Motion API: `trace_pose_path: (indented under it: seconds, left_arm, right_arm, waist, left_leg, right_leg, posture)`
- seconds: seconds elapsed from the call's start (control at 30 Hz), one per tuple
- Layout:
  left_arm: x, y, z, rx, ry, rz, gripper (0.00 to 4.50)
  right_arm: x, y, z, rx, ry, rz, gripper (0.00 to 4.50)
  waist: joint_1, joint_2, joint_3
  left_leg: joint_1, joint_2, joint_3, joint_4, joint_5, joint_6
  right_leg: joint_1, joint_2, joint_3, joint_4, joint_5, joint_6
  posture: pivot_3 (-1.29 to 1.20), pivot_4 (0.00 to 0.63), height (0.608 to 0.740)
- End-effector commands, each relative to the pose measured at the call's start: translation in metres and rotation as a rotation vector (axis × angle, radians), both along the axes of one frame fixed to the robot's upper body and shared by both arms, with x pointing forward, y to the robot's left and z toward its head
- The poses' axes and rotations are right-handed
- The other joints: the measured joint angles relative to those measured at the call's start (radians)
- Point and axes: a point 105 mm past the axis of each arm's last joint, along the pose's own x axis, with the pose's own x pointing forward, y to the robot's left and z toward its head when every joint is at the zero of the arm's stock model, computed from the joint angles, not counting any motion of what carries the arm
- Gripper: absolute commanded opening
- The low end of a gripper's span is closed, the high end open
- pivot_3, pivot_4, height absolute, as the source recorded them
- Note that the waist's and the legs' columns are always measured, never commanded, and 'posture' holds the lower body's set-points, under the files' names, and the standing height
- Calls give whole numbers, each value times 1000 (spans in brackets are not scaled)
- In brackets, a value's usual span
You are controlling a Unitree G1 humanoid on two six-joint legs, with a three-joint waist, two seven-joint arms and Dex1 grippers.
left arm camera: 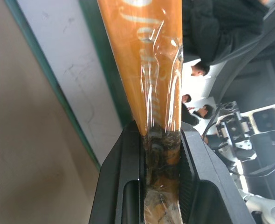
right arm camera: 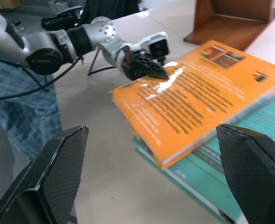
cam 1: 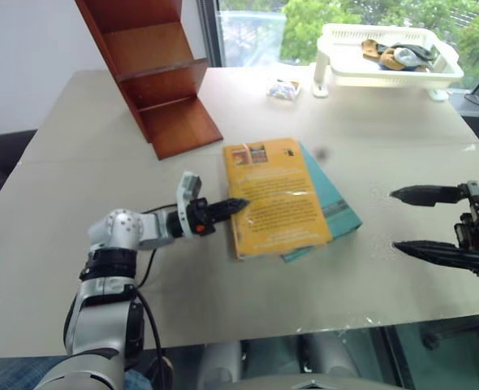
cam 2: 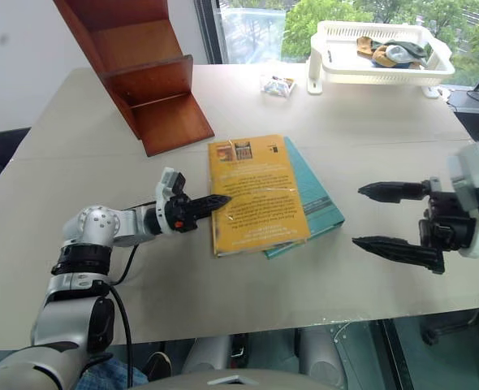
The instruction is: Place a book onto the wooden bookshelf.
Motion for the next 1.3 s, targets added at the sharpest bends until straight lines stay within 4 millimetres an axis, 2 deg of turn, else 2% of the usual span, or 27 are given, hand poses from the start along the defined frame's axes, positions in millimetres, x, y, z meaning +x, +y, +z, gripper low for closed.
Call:
trace_pose_path:
  seconds: [0.03, 0.13, 0.27, 0.37, 0.47, 0.6, 0.7, 0.8, 0.87, 1.03, 1.17, 1.3]
  left_arm:
    - [-2, 6, 32, -34, -118, -2, 369]
    - [4, 9, 55, 21, -226, 16, 369]
    - [5, 3, 103, 119, -479, -12, 369]
    - [2, -12, 140, 180, -715, -51, 369]
    - [2, -30, 180, 201, -960, -50, 369]
    - [10, -50, 212, 446, -1312, -17, 369]
    - [6, -55, 241, 469, -1466, -7, 369]
    - [17, -47, 246, 675, -1595, -8, 369]
    - [21, -42, 253, 782, -1661, -14, 369]
    - [25, -30, 269, 1022, -1800, -24, 369]
    - [30, -25, 293, 1361, -1980, 39, 369]
    - [23, -42, 305, 1364, -2071, 13, 369]
  right_arm:
    - [-3, -15, 26, 83, -42, -11, 4500]
    - [-1, -34, 42, 183, -11, -30, 4500]
    - [6, -65, 55, 344, -1, -81, 4500]
    - [16, -81, 54, 412, -1, -121, 4500]
    - [24, -88, 49, 437, 4, -142, 4500]
    - [29, -100, 52, 493, -20, -155, 4500]
    - [31, -120, 58, 581, -25, -171, 4500]
    - [28, -146, 73, 719, -57, -170, 4500]
    - [28, -153, 78, 730, -78, -162, 4500]
    - [34, -150, 80, 678, -70, -130, 4500]
    - [43, -149, 77, 667, -66, -142, 4500]
    - [47, -148, 76, 671, -66, -145, 4500]
  waist:
    - [0, 0, 0]
    - [2, -1, 1]
    - [2, -3, 2]
    - [5, -3, 2]
    - [6, -3, 2]
    - [6, -2, 3]
    - [1, -1, 3]
    - [-1, 0, 4]
    - [-1, 4, 6]
    - [-3, 6, 7]
    - [-1, 6, 8]
    - [7, 6, 9]
  left_leg:
    - [0, 0, 0, 0, 0, 0]
    - [0, 0, 0, 0, 0, 0]
    - [0, 0, -1, 0, 0, 0]
    - [0, -1, 0, 0, 0, 0]
    - [-1, -1, 1, 0, 0, 0]
    - [-1, 0, 2, 0, 3, -4]
    - [-1, 0, 6, -1, 3, -4]
    - [-1, 0, 8, -1, 3, -4]
    - [0, 0, 10, -3, 3, -4]
    - [-1, 1, 11, -4, 3, -4]
    - [-2, 1, 12, -3, 2, -4]
    - [-3, 1, 12, -3, 2, -4]
  right_leg:
    - [0, 0, 0, 0, 0, 0]
    - [0, 0, 0, 0, 0, 0]
    - [0, 0, -1, 0, 0, 0]
    - [0, 0, 0, -1, 0, 0]
    - [0, 0, 0, -1, 0, 0]
    - [0, 1, 1, -3, 0, 0]
    - [0, 2, 2, -4, 0, 0]
    - [0, 2, 2, -6, 0, 0]
    - [0, 2, 3, -7, 0, 0]
    - [-1, 2, 5, -8, 0, 0]
    - [-3, 2, 5, -8, 0, 1]
    - [-3, 2, 4, -8, 0, 1]
  posture:
    - [0, 150, 740]
    - [0, 150, 740]
    - [0, 150, 740]
    - [0, 150, 740]
    - [0, 150, 740]
    - [0, 150, 740]
    - [0, 150, 740]
    - [0, 150, 740]
    - [0, 150, 740]
    - [0, 150, 740]
    - [0, 150, 740]
    - [0, 150, 740]
